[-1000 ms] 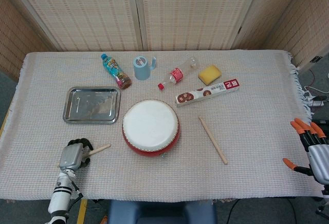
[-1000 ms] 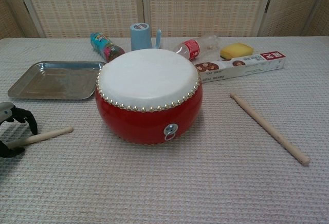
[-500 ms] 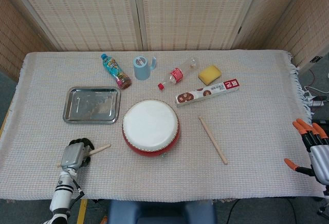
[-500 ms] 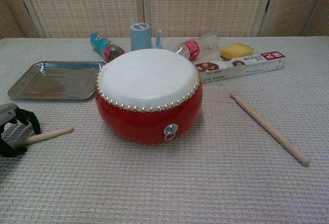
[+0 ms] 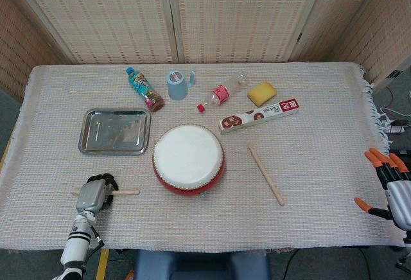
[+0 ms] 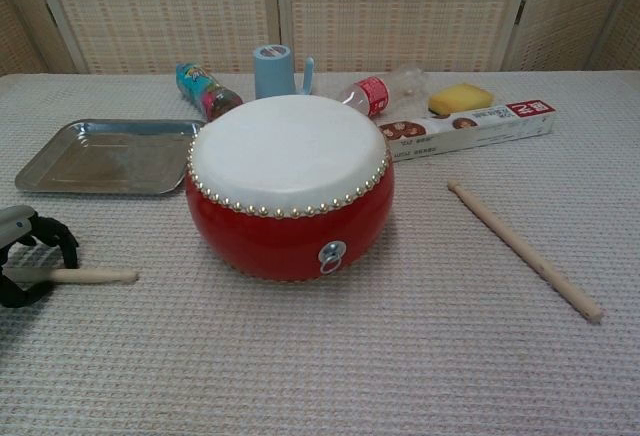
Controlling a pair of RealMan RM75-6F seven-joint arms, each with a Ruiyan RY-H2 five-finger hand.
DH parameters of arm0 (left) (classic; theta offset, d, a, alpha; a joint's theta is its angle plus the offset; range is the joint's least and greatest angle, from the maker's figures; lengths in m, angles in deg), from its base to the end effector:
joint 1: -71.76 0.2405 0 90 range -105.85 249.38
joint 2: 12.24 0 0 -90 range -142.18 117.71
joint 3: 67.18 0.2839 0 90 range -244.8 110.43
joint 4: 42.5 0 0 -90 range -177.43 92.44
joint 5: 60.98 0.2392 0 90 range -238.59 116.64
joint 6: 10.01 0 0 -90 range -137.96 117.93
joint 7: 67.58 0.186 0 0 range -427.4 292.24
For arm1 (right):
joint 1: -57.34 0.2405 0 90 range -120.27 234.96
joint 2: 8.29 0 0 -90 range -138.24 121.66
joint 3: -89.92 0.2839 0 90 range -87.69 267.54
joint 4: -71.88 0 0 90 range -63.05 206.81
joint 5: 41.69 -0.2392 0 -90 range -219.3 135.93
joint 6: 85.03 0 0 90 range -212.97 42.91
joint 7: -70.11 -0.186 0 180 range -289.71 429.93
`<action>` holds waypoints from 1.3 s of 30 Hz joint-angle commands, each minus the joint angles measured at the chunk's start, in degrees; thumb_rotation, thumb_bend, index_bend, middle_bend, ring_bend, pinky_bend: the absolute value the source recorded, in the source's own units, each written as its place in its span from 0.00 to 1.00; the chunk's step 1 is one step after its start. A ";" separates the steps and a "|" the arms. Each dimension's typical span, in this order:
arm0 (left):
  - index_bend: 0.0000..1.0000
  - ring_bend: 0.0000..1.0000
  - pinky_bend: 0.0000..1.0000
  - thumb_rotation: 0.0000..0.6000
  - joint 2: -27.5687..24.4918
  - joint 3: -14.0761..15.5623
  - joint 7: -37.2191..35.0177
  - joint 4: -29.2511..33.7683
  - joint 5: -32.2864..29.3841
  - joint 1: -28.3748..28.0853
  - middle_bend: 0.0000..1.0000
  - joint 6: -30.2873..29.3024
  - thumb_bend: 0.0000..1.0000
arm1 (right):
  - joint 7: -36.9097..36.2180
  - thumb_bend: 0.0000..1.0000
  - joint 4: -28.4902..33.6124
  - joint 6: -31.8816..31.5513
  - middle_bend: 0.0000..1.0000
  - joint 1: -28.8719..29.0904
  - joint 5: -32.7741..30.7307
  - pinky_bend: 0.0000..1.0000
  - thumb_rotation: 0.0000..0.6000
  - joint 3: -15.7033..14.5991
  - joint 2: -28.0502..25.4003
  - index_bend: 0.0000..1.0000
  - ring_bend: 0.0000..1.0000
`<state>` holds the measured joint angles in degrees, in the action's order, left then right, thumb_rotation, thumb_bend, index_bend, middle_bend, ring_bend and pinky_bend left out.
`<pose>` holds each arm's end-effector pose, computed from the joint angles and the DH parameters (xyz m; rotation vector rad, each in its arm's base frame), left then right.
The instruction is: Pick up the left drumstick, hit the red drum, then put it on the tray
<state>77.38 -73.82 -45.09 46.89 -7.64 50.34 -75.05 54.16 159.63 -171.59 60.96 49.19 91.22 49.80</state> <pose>-0.3006 0.3016 -0.0558 -1.4466 -1.3223 -0.6655 -0.3641 -0.2147 0.1854 1.4087 -0.9618 0.9969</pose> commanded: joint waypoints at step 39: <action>0.57 0.22 0.22 1.00 -18.02 -5.47 -111.20 2.56 27.87 8.37 0.33 12.02 0.40 | 1.18 0.16 1.46 0.42 0.01 -0.01 -0.47 0.00 1.00 0.02 -0.44 0.00 0.00</action>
<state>61.68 -79.82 -149.08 51.52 16.46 59.46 -66.02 55.35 161.10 -171.17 60.95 48.71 91.25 49.36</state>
